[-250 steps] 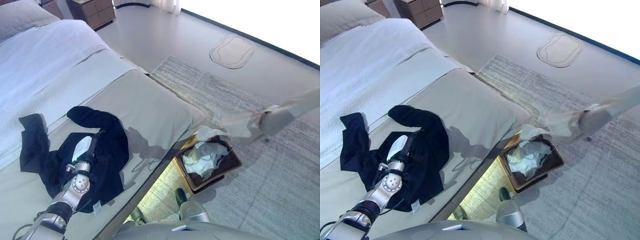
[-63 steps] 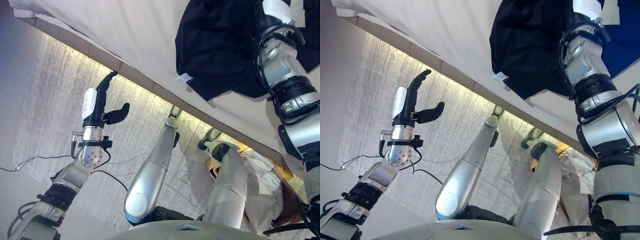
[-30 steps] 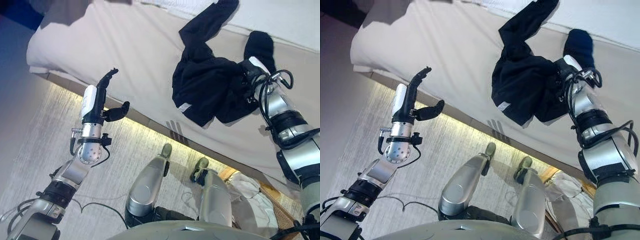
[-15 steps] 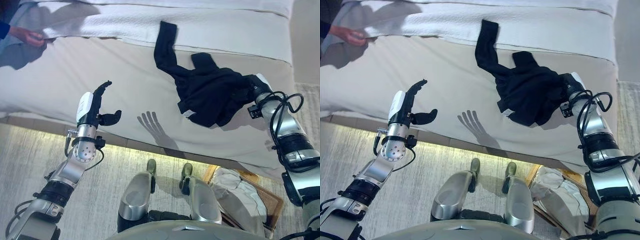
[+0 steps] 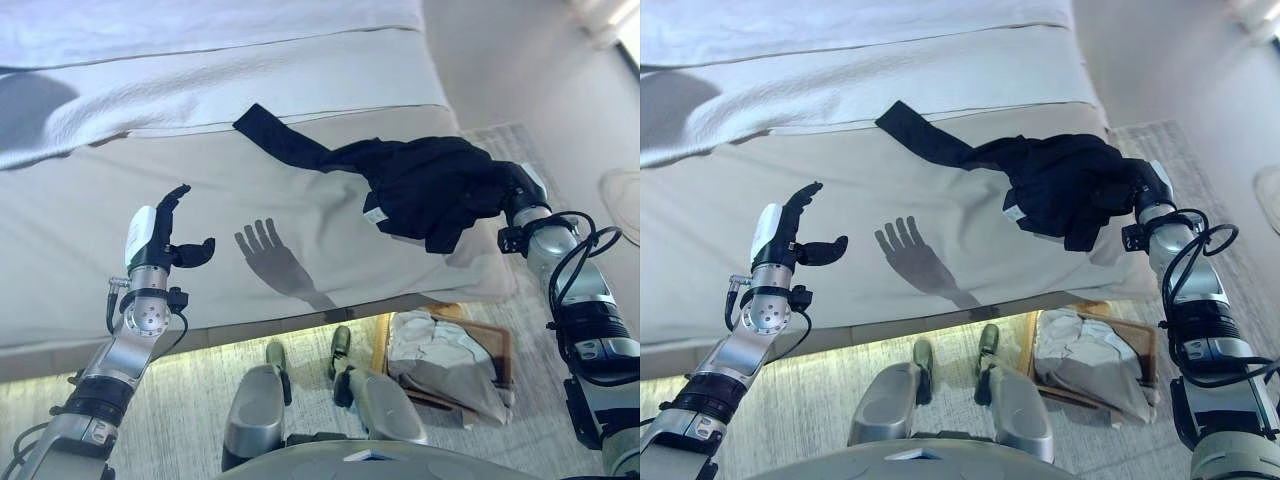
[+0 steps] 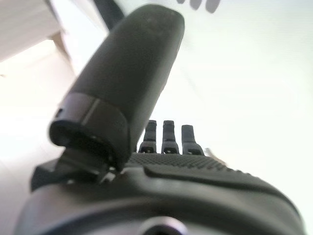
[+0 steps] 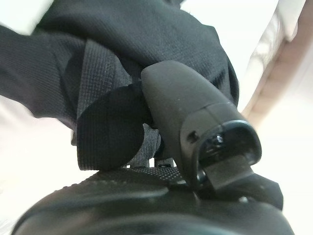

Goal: Pick up the clothes from the bed and place them into the basket

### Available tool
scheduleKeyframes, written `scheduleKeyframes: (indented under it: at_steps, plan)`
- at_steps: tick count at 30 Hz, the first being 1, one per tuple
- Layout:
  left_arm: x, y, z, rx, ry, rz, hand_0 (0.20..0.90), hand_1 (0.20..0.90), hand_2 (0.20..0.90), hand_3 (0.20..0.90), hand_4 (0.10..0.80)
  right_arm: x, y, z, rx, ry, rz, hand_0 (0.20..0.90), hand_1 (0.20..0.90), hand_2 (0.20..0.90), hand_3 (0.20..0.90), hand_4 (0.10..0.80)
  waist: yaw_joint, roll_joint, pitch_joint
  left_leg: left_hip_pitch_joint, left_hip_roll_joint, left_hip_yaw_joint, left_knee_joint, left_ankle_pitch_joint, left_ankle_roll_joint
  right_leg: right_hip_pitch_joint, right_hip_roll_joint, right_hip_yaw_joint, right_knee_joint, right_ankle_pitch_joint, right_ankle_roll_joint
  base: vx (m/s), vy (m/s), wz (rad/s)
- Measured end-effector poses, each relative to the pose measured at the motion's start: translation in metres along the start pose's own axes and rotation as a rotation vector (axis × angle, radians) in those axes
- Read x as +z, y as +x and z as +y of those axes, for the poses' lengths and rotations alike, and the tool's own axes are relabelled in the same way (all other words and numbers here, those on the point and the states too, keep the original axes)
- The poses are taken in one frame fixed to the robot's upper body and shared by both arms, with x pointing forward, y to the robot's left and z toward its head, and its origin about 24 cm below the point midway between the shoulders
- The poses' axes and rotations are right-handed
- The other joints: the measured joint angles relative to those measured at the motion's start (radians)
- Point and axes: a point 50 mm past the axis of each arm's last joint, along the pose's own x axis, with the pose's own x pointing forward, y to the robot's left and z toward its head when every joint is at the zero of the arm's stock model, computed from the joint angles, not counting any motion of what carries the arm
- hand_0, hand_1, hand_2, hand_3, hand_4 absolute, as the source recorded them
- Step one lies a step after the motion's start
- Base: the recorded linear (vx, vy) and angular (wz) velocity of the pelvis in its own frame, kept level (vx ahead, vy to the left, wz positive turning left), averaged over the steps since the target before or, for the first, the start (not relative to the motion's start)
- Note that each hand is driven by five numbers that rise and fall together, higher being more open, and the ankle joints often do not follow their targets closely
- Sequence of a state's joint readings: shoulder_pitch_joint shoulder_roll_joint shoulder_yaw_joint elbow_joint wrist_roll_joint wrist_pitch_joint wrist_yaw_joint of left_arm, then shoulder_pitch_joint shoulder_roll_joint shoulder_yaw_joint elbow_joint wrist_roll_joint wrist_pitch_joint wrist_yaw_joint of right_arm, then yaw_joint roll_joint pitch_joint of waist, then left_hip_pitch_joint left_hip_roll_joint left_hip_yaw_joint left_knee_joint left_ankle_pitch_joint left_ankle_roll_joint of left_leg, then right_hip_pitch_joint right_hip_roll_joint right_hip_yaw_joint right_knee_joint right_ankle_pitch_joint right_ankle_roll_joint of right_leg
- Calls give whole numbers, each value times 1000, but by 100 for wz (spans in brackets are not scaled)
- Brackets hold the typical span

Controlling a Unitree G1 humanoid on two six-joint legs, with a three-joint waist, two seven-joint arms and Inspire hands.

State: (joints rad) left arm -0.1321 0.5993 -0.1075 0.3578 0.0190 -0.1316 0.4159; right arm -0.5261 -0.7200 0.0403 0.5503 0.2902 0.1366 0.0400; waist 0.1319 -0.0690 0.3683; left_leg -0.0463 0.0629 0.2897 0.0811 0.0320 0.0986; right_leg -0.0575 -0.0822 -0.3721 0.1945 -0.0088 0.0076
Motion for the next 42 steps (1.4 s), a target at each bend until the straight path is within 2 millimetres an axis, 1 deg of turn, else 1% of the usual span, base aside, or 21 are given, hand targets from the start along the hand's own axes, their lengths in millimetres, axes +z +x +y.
scheduleKeyframes:
  at_steps: [1,2,3,4,5,6,7,10,12,13,16,18,20,22,24,26,29,32,34,38,42]
  plan:
    - [-2,2,4,23,-13,12,900,900,900,900,800,1,-1,-4,-4,5,-6,300,300,300,200,100,-7,-9,-7,5,-5,16,2,-9,-16,48,-26,7,-26,-8,19,-21,-61,-61]
    - [-1,4,5,34,-20,16,900,900,900,900,800,4,-1,-11,-16,9,-14,300,300,300,200,100,-19,-17,-12,3,-18,19,0,-11,-30,96,-47,23,-83,-9,27,-17,-52,-37]
    - [-1,5,4,36,-32,20,900,900,900,900,800,7,-2,-19,-41,7,-19,300,300,300,200,100,-37,-23,-15,5,-31,21,-6,-8,-50,139,-49,40,-167,-4,35,-14,-45,-12]
    - [-1,5,2,33,-39,25,900,900,900,900,800,8,-3,-25,-57,4,-21,300,300,300,200,100,-55,-21,-17,17,-34,26,-19,3,-61,160,-51,41,-206,12,57,-2,-17,-6]
    - [-2,4,1,31,-40,27,900,900,900,900,800,8,-4,-27,-60,5,-19,300,300,300,200,100,-58,-20,-18,24,-33,27,-28,8,-66,169,-47,41,-218,17,61,2,-14,-9]
    - [-2,3,-1,29,-44,30,900,900,900,900,800,9,-4,-30,-69,5,-19,300,300,300,200,100,-72,-20,-19,42,-30,29,-47,19,-78,180,-39,46,-230,20,57,8,-12,-5]
    - [-2,3,-2,27,-47,31,900,900,900,900,800,9,-4,-32,-72,6,-20,300,300,300,200,100,-78,-19,-20,48,-29,28,-55,20,-83,184,-36,50,-234,20,57,14,-9,-10]
    - [-7,-3,-13,3,-62,62,900,900,900,900,800,15,-7,-45,-123,17,-38,300,300,300,200,100,-103,-5,-51,61,-20,39,-86,30,-101,182,-20,64,-249,19,57,9,-9,-14]
    - [-12,-7,-17,-8,-66,84,900,900,900,900,800,18,-10,-56,-168,34,-53,300,300,300,200,100,-124,5,-62,73,-17,45,-90,32,-102,184,-16,72,-249,20,57,-3,-10,-13]
    - [-15,-10,-19,-13,-66,95,900,900,900,900,800,19,-12,-61,-200,44,-61,300,300,300,200,100,-133,11,-73,74,-16,49,-91,36,-96,184,-14,81,-250,20,56,2,-14,-18]
    - [-24,-14,-22,-18,-59,134,900,900,900,900,800,25,-21,-80,-271,34,-86,300,300,300,200,100,-155,26,-89,88,-16,64,-93,37,-95,191,-9,92,-260,23,53,-11,-19,-17]
    - [-27,-15,-21,-19,-52,146,900,900,900,900,800,25,-27,-89,-308,31,-87,300,300,300,200,100,-168,28,-91,98,-17,66,-97,38,-94,200,-9,95,-266,23,53,-14,-13,-12]
    - [-31,-17,-21,-20,-45,162,900,900,900,900,800,20,-34,-101,-355,70,-82,300,300,300,200,100,-180,28,-91,119,-15,73,-114,38,-94,207,-5,114,-266,23,53,-18,-14,-20]
    - [-33,-17,-21,-21,-42,168,900,900,900,900,800,21,-36,-107,-387,97,-92,300,300,300,200,100,-201,29,-92,123,-16,75,-124,38,-94,207,-2,118,-269,23,53,-14,-12,-14]
    - [-33,-17,-22,-24,-43,168,900,900,900,900,800,20,-38,-110,-414,119,-92,300,300,300,200,100,-221,29,-92,129,-15,76,-129,38,-93,209,-1,123,-272,23,53,-21,-12,-11]
    - [-33,-18,-23,-26,-46,171,900,900,900,900,800,15,-41,-112,-439,127,-79,300,300,300,200,100,-224,29,-92,151,-16,76,-139,38,-93,227,0,140,-282,23,53,-18,-7,-17]
    - [-33,-18,-24,-27,-50,169,900,900,900,900,800,10,-45,-117,-485,150,-69,300,300,300,200,100,-243,37,-97,165,-14,75,-154,38,-93,233,6,143,-284,23,53,-4,-1,-3]
    - [-34,-20,-30,-33,-65,182,900,900,900,900,800,2,-54,-126,-550,167,-52,300,300,300,200,100,-249,47,-103,174,-13,76,-160,38,-93,237,8,146,-284,23,53,0,0,0]
    - [-37,-22,-30,-34,-65,189,900,900,900,900,800,-2,-57,-129,-577,176,-41,300,300,300,200,100,-254,49,-104,177,-13,76,-161,38,-93,238,8,149,-284,23,53,-18,-4,-5]
    - [-38,-22,-31,-38,-64,192,900,900,900,900,800,-3,-58,-128,-558,173,-38,300,300,300,200,100,-273,49,-104,179,-13,83,-162,38,-94,235,8,162,-284,23,53,-16,11,-8]
    - [-40,-22,-34,-64,-54,204,900,900,900,900,800,-5,-55,-123,-453,162,-29,300,300,300,200,100,-280,49,-108,180,-12,101,-162,38,-94,227,9,177,-285,23,53,9,6,-13]
